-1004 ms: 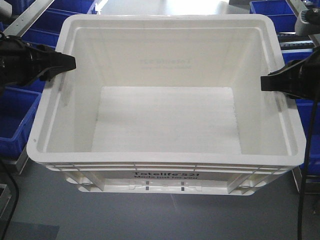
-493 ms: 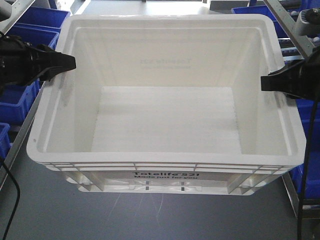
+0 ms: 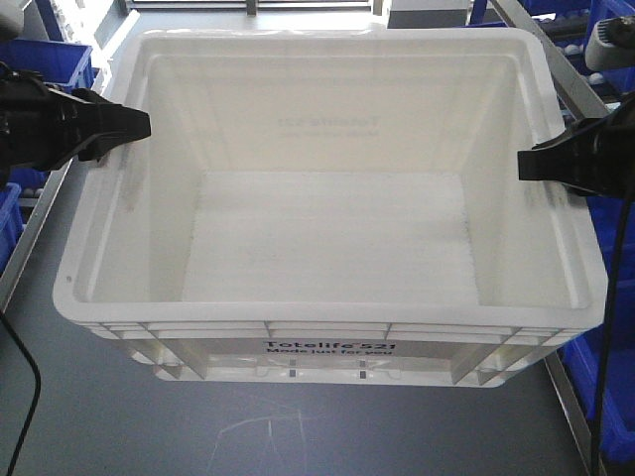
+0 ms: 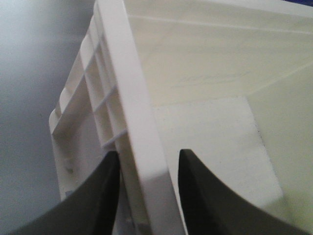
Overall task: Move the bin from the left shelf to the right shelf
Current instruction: 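Hold the tote rims in both grippers while the base drives forward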
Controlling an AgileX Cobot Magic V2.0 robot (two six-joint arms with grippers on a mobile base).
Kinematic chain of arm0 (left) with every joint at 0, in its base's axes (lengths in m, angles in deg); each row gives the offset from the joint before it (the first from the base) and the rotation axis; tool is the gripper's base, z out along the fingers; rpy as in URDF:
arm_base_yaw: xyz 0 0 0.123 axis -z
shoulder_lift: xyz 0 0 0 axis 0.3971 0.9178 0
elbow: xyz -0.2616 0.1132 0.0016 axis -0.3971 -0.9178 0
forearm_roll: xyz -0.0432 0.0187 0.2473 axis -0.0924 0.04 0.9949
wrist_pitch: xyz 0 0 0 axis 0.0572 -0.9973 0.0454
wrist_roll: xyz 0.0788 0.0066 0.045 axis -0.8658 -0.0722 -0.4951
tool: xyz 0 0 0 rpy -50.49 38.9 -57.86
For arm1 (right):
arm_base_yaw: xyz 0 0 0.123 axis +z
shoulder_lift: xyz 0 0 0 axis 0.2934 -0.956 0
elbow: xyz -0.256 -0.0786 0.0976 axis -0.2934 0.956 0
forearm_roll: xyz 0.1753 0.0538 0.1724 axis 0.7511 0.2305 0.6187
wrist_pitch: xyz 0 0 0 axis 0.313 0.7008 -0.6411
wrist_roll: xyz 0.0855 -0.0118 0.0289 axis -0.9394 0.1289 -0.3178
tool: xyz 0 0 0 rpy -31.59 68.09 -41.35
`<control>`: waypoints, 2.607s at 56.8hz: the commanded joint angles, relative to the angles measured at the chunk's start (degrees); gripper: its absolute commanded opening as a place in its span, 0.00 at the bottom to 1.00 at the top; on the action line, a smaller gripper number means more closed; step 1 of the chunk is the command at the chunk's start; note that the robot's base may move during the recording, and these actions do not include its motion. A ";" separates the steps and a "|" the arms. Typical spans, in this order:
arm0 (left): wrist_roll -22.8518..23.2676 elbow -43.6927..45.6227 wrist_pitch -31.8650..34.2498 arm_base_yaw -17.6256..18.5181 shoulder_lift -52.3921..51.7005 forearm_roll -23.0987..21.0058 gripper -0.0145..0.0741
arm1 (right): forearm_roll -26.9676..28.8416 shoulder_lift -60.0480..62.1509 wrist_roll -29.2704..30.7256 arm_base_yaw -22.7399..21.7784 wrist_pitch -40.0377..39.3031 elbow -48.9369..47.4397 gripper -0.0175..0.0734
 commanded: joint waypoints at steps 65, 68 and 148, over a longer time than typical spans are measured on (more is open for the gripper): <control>-1.07 2.67 -11.62 3.12 -2.59 -10.47 0.16 | 10.16 1.66 1.87 1.80 -8.44 -2.84 0.19; -1.07 2.67 -11.62 3.12 -2.59 -10.47 0.16 | 10.16 1.66 1.87 1.80 -8.44 -2.84 0.19; -1.07 2.67 -11.88 3.12 -2.59 -10.47 0.16 | 10.16 1.66 1.87 1.80 -8.44 -2.84 0.19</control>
